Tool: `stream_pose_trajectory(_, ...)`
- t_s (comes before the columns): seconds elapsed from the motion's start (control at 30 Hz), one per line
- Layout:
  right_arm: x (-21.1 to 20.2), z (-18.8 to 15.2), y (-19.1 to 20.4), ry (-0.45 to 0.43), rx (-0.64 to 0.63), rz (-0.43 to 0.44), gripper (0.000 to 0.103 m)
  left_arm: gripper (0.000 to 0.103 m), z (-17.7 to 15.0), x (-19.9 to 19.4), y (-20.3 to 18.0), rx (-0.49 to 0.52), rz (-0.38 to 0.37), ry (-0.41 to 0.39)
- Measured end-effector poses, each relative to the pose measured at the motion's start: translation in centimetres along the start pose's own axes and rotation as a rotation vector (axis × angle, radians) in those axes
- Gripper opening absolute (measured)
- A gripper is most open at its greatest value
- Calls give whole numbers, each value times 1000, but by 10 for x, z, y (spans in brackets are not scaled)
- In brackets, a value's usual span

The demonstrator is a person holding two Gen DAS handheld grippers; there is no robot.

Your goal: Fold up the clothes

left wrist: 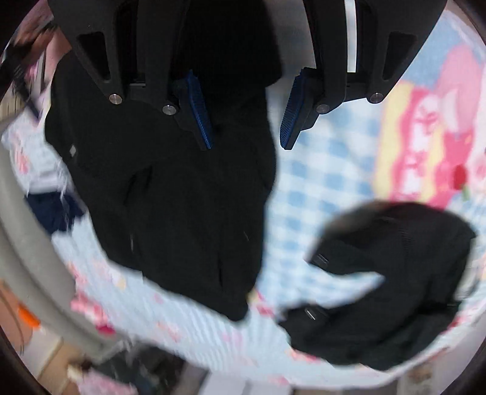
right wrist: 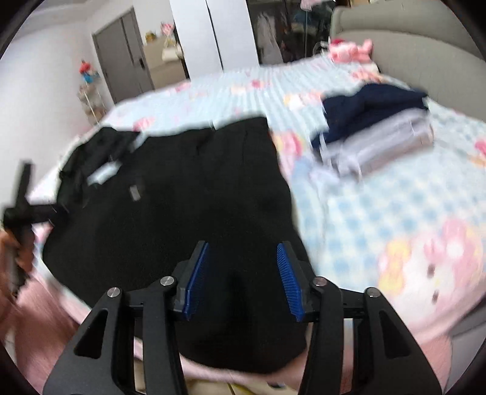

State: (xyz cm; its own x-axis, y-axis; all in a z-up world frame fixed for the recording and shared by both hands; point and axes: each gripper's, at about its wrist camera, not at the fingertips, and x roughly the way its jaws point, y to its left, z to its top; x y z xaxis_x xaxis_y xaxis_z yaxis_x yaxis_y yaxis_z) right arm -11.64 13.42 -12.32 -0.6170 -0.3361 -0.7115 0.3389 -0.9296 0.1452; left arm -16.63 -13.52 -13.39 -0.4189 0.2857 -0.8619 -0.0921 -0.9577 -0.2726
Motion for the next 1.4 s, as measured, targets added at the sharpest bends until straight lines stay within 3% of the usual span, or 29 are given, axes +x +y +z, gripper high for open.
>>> stream_pose_trajectory(0.13,17,27,12,-11,-71,30,51,47,-4,20,-10,84,134,47)
stream_pose_trajectory(0.2,46,22,11,66,-100,-49,51,47,-5,16,-4,78,181,33)
stream_pose_trajectory(0.27,63,6,2,123,-63,-51,50,49,-5,9,7,50,173,23)
stream_pose_trajectory(0.33,61,-7,-5,99,-36,-44,50,49,-7,3,11,56,167,16)
stream_pose_trajectory(0.43,58,-13,-4,86,-49,-71,50,49,-10,-10,2,86,190,-18)
stream_pose_trajectory(0.53,60,-9,-7,97,-35,-81,50,45,-18,-43,-12,63,259,-144)
stream_pose_trajectory(0.57,60,-9,-9,102,-26,-83,50,45,-26,-61,-18,57,231,-215)
stream_pose_trajectory(0.67,45,-11,-7,83,6,-80,50,47,-54,-92,-38,91,49,-320)
stream_pose_trajectory(0.7,41,-10,-6,71,11,-78,50,47,-62,-92,-46,120,-17,-310)
stream_pose_trajectory(0.77,35,-6,1,21,1,-70,51,47,-75,-81,-63,182,-66,-269)
stream_pose_trajectory(0.87,33,-5,7,-8,-26,-96,51,47,-82,-37,-70,218,-14,-148)
stream_pose_trajectory(0.9,43,-10,8,47,-54,-140,51,49,-82,-23,-67,207,-2,-115)
stream_pose_trajectory(1.03,50,-26,-9,67,9,-117,53,49,-78,-15,-73,199,29,-85)
stream_pose_trajectory(1.1,48,-26,-13,73,24,-131,54,48,-79,-25,-84,228,48,-116)
stream_pose_trajectory(1.2,36,-21,-12,52,45,-146,54,48,-81,-50,-85,210,-87,-176)
stream_pose_trajectory(1.27,17,-12,-1,-22,42,-111,56,48,-91,-66,-89,194,-186,-209)
stream_pose_trajectory(1.33,9,-9,12,-54,15,-53,56,49,-95,-61,-96,216,-179,-185)
stream_pose_trajectory(1.4,16,-10,26,-20,-37,-39,55,48,-100,-42,-93,225,-96,-120)
